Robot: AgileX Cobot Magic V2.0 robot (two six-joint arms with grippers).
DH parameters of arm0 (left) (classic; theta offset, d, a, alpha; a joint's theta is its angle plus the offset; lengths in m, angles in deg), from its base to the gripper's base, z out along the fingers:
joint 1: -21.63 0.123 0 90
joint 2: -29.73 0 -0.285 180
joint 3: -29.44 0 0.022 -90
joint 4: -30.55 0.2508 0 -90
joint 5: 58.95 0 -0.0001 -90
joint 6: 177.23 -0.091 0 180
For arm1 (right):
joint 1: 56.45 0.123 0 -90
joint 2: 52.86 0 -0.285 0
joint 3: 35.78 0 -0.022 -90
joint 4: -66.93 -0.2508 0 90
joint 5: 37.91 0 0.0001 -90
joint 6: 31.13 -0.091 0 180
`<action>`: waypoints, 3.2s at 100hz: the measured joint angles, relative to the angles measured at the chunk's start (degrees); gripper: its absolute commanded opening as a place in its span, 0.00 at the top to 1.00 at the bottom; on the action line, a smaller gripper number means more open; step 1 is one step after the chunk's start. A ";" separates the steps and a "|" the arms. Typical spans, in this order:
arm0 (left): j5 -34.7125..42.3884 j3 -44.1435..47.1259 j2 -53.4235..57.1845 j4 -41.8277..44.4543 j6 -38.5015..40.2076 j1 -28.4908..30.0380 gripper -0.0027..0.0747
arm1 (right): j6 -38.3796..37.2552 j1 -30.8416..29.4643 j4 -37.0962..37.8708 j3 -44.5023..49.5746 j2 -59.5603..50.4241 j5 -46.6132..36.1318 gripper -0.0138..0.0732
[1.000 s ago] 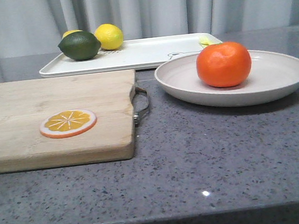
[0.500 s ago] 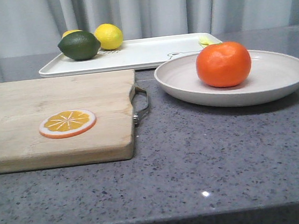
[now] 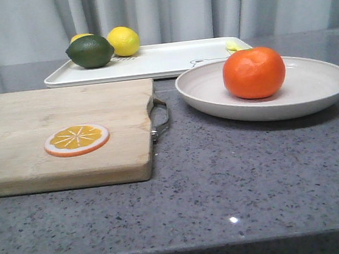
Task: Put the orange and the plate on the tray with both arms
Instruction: 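Move the right gripper to the plate rim and grip it, then lift the plate with the right gripper and carry it onto the tray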
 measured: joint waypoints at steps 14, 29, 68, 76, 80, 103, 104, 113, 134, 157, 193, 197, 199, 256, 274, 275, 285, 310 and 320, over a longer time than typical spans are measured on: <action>0.00 0.00 0.00 0.00 0.00 0.00 0.17 | 0.00 0.00 -0.13 -3.87 7.94 -0.33 0.32; 0.00 0.00 0.00 0.00 0.00 0.00 0.17 | 0.00 0.00 -0.27 -7.20 15.07 -0.33 0.32; 0.00 0.00 0.00 0.00 0.00 0.00 0.17 | 0.00 0.00 -0.52 -8.61 23.59 -0.38 0.32; 0.00 0.00 0.00 0.00 0.00 0.00 0.17 | 0.00 0.00 -0.63 -8.71 23.95 -0.38 0.32; 0.00 0.00 0.00 0.00 0.00 0.00 0.17 | 0.00 0.00 -0.67 -8.71 24.21 -0.27 0.32; 0.00 0.00 0.00 0.00 0.00 0.00 0.17 | 0.00 0.00 -0.77 -8.83 26.47 0.51 0.32; 0.00 0.00 0.00 0.00 0.00 0.00 0.17 | 0.00 0.00 -0.77 -8.83 26.49 0.61 0.32; 0.00 0.00 0.00 0.00 0.00 0.00 0.17 | 0.00 0.00 -0.77 -8.83 27.36 0.72 0.32; 0.00 0.00 0.00 0.00 0.00 0.00 0.17 | 0.00 0.00 -0.77 -8.95 27.50 0.72 0.46; 0.00 0.00 0.00 0.00 0.00 0.00 0.17 | -0.13 0.00 -1.55 -9.04 27.59 1.10 0.77; 0.00 0.00 0.00 0.00 0.00 0.00 0.17 | -1.08 0.00 -5.05 -10.08 27.59 0.01 0.96; 0.00 0.00 0.00 0.00 0.00 0.00 0.17 | -1.08 0.00 -5.31 -10.92 27.59 0.52 0.96; 0.00 0.00 0.00 0.00 0.00 0.00 0.17 | -1.08 0.00 -5.31 -11.39 27.59 0.87 0.96; 0.00 0.00 0.00 0.00 0.00 0.00 0.17 | -0.11 0.00 -7.34 -40.57 35.89 10.32 0.96; 0.00 0.00 0.00 0.00 0.00 0.00 0.17 | 1.15 0.00 -11.28 -53.49 48.28 14.75 0.96; 0.00 0.00 0.00 0.00 0.00 0.00 0.17 | 1.58 0.00 -11.73 -53.98 49.27 14.87 0.96; 0.00 0.00 0.00 0.00 0.00 0.00 0.17 | 4.55 0.00 -15.27 -61.29 56.00 16.73 0.96; 0.00 0.00 0.00 0.00 0.00 0.00 0.17 | 7.97 0.00 -20.14 -77.28 69.34 20.64 0.96; 0.00 0.00 0.00 0.00 0.00 0.00 0.17 | 8.08 0.00 -20.26 -81.10 72.79 21.50 0.96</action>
